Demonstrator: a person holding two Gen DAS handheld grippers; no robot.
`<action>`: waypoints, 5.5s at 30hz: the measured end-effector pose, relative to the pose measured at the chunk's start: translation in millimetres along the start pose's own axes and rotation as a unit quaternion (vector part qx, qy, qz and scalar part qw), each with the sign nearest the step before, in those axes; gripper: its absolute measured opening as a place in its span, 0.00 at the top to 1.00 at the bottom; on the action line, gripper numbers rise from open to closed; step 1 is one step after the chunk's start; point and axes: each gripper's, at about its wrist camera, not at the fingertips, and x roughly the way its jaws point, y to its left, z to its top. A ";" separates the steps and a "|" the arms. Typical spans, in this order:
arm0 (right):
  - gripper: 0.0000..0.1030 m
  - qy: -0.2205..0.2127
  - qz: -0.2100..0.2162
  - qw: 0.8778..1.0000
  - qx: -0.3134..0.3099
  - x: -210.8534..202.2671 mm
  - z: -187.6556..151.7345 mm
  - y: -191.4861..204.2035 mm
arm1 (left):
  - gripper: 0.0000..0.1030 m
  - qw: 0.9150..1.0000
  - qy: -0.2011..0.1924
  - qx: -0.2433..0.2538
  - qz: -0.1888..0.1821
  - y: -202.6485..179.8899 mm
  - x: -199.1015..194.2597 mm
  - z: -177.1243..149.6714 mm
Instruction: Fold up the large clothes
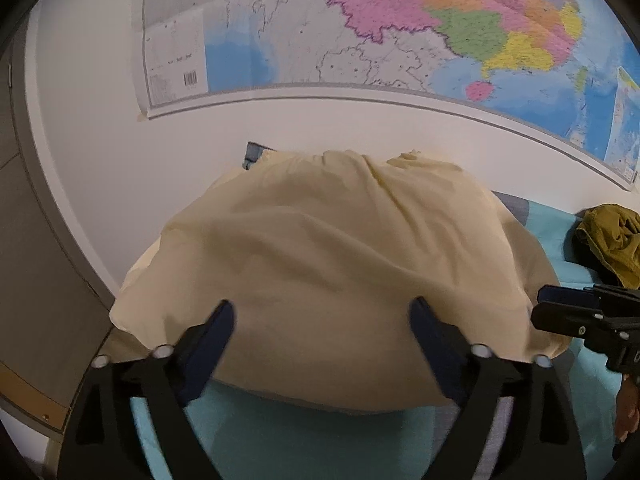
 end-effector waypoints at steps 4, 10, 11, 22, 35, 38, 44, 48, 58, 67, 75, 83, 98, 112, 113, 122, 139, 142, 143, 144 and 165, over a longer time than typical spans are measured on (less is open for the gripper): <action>0.56 0.016 -0.015 0.999 -0.037 14.0 -5.1 13.8 | 0.06 1.000 0.003 0.004 -0.002 -10.7 -0.6 -6.0; 0.53 0.027 -0.023 0.999 -0.030 24.0 -13.7 9.2 | 0.06 0.999 0.035 -0.012 0.016 -13.3 15.1 -13.0; 0.50 0.026 -0.022 0.999 -0.031 23.5 -12.9 10.8 | 0.06 0.999 0.032 -0.011 0.024 -14.6 12.4 -13.3; 0.26 -0.023 -0.043 0.997 -0.059 -14.7 -24.9 33.2 | 0.06 0.998 0.026 -0.035 0.054 -25.7 -20.7 -26.3; 0.08 -0.065 -0.056 0.995 -0.053 -55.8 -50.4 44.1 | 0.06 0.996 -0.002 -0.061 0.061 -39.2 -76.1 -45.7; 0.05 -0.071 -0.056 0.994 -0.054 -64.5 -55.6 46.9 | 0.06 0.996 -0.004 -0.065 0.064 -39.9 -86.1 -47.8; 0.05 -0.076 -0.057 0.994 -0.055 -76.2 -66.1 50.6 | 0.06 0.995 -0.013 -0.062 0.071 -45.6 -104.0 -52.9; 0.05 -0.082 -0.056 0.994 -0.054 -84.7 -70.3 52.4 | 0.06 0.995 -0.015 -0.063 0.072 -49.1 -111.6 -56.1; 0.05 -0.088 -0.059 0.993 -0.052 -95.8 -80.5 54.5 | 0.06 0.995 -0.019 -0.062 0.079 -56.3 -123.7 -63.3; 0.05 -0.089 -0.057 0.993 -0.052 -99.3 -84.1 54.1 | 0.06 0.994 -0.015 -0.066 0.082 -56.5 -128.1 -69.7; 0.05 -0.091 -0.058 0.993 -0.051 -101.4 -85.5 55.4 | 0.06 0.994 -0.014 -0.064 0.083 -56.1 -129.4 -70.6; 0.05 -0.092 -0.060 0.993 -0.051 -103.2 -88.6 58.3 | 0.06 0.994 -0.016 -0.062 0.084 -57.1 -133.4 -72.9; 0.05 -0.092 -0.061 0.993 -0.052 -106.1 -90.6 59.9 | 0.06 0.995 -0.014 -0.061 0.082 -58.4 -131.7 -74.0; 0.05 -0.087 -0.056 0.993 -0.056 -106.4 -90.6 59.7 | 0.06 0.995 -0.016 -0.059 0.083 -59.9 -131.5 -77.3; 0.05 -0.086 -0.056 0.993 -0.056 -106.2 -90.4 59.4 | 0.06 0.995 -0.017 -0.059 0.082 -60.2 -131.4 -77.2; 0.05 -0.085 -0.058 0.993 -0.056 -105.9 -91.8 60.3 | 0.06 0.995 -0.018 -0.055 0.080 -62.8 -131.8 -80.0; 0.05 -0.085 -0.057 0.993 -0.054 -105.9 -92.2 60.1 | 0.06 0.995 -0.015 -0.059 0.080 -60.0 -131.0 -79.4; 0.05 -0.086 -0.058 0.993 -0.054 -106.0 -92.5 60.1 | 0.06 0.995 -0.013 -0.059 0.080 -59.7 -131.1 -79.6; 0.05 -0.086 -0.057 0.993 -0.053 -105.9 -92.7 60.4 | 0.06 0.995 -0.014 -0.059 0.080 -59.9 -131.2 -79.7; 0.05 -0.086 -0.058 0.993 -0.054 -105.9 -92.7 60.5 | 0.06 0.995 -0.014 -0.059 0.080 -60.1 -131.4 -79.7; 0.05 -0.087 -0.057 0.993 -0.055 -107.9 -92.8 63.3 | 0.06 0.995 -0.015 -0.058 0.079 -60.6 -131.1 -79.4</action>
